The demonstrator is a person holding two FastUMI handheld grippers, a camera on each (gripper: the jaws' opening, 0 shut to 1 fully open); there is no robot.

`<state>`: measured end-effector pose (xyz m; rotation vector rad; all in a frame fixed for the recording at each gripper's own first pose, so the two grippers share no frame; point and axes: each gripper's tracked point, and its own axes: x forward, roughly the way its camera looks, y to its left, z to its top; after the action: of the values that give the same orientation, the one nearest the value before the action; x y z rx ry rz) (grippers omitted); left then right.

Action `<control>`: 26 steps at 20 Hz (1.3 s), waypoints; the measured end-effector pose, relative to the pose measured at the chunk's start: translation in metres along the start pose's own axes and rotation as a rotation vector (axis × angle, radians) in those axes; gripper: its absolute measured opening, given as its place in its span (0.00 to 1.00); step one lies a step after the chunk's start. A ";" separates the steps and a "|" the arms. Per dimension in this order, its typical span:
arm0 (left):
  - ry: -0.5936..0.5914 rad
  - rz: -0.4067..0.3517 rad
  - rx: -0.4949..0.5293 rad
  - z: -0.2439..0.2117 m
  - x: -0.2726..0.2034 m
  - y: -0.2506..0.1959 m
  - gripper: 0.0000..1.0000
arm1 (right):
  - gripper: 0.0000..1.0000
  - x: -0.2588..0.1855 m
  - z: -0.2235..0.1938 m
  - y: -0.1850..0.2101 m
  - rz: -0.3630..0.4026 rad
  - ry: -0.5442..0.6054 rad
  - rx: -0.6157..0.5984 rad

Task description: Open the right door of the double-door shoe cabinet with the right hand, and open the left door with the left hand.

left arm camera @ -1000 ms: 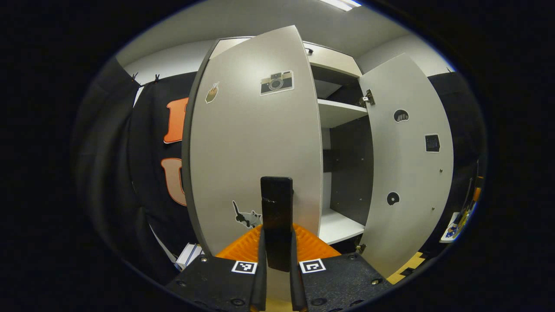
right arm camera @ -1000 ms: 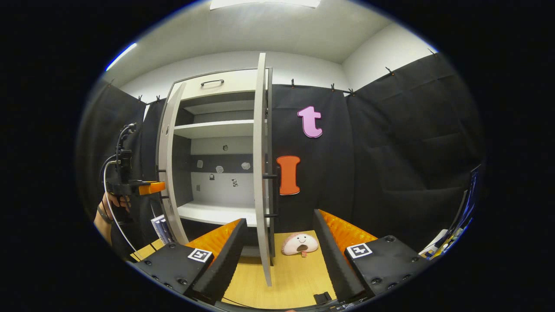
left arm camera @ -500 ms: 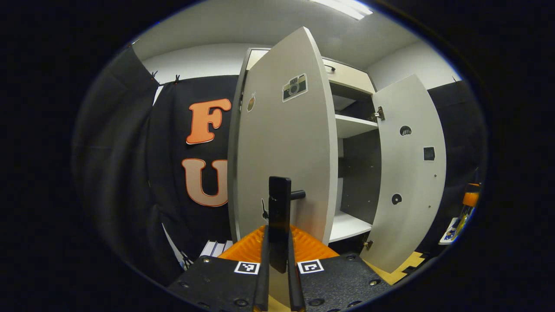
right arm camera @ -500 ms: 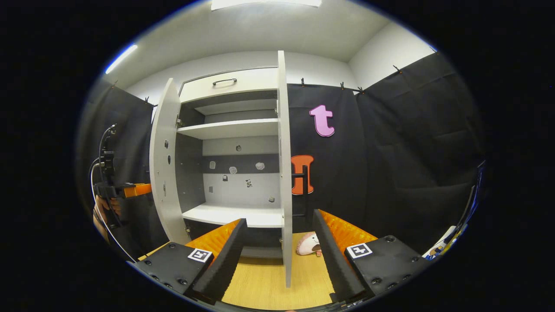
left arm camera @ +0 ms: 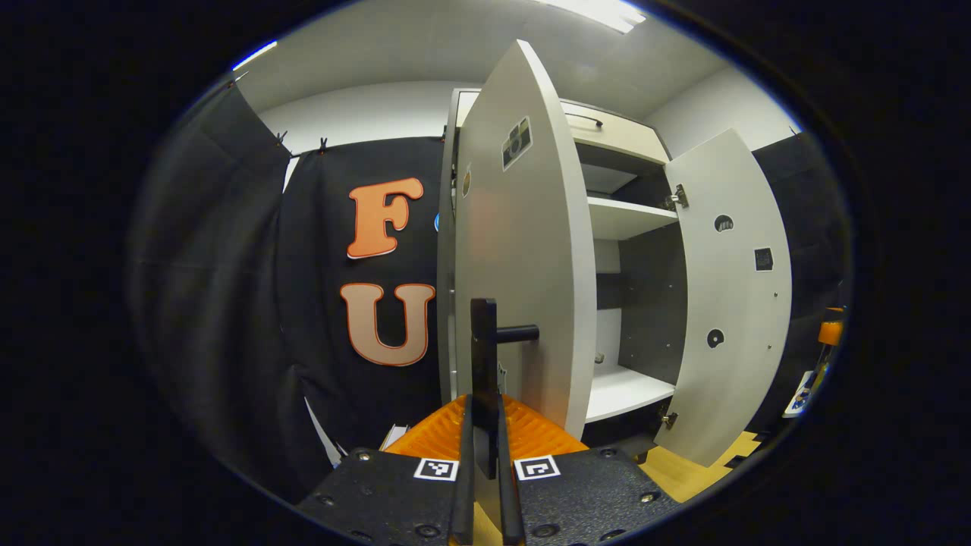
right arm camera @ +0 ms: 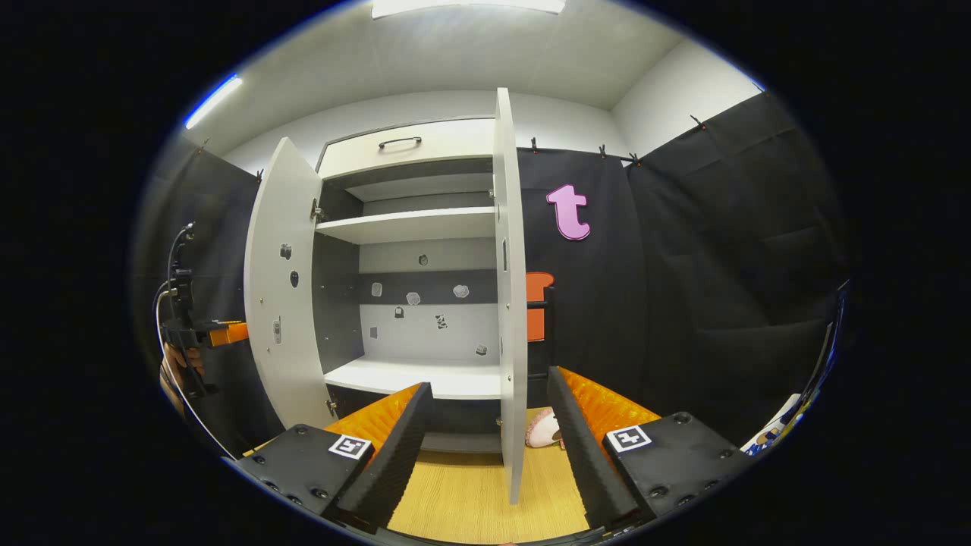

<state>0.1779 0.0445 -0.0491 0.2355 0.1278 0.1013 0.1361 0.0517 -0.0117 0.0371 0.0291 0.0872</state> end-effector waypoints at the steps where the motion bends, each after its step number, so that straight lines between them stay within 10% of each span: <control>1: -0.007 0.015 0.004 0.002 -0.003 0.004 0.13 | 0.97 0.001 0.000 0.002 0.001 0.002 -0.006; 12: -0.020 -0.043 -0.018 0.001 -0.005 0.015 0.09 | 0.97 0.013 -0.004 0.018 0.012 0.029 0.003; 21: -0.122 0.134 -0.018 0.034 -0.021 0.019 0.08 | 0.97 0.017 0.016 0.002 0.044 0.001 -0.005; 26: -0.120 0.043 -0.167 0.038 -0.026 -0.038 0.08 | 0.97 0.009 0.035 -0.015 0.084 -0.015 0.008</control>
<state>0.1609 -0.0041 -0.0182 0.0776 -0.0056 0.1397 0.1472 0.0362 0.0226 0.0466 0.0126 0.1713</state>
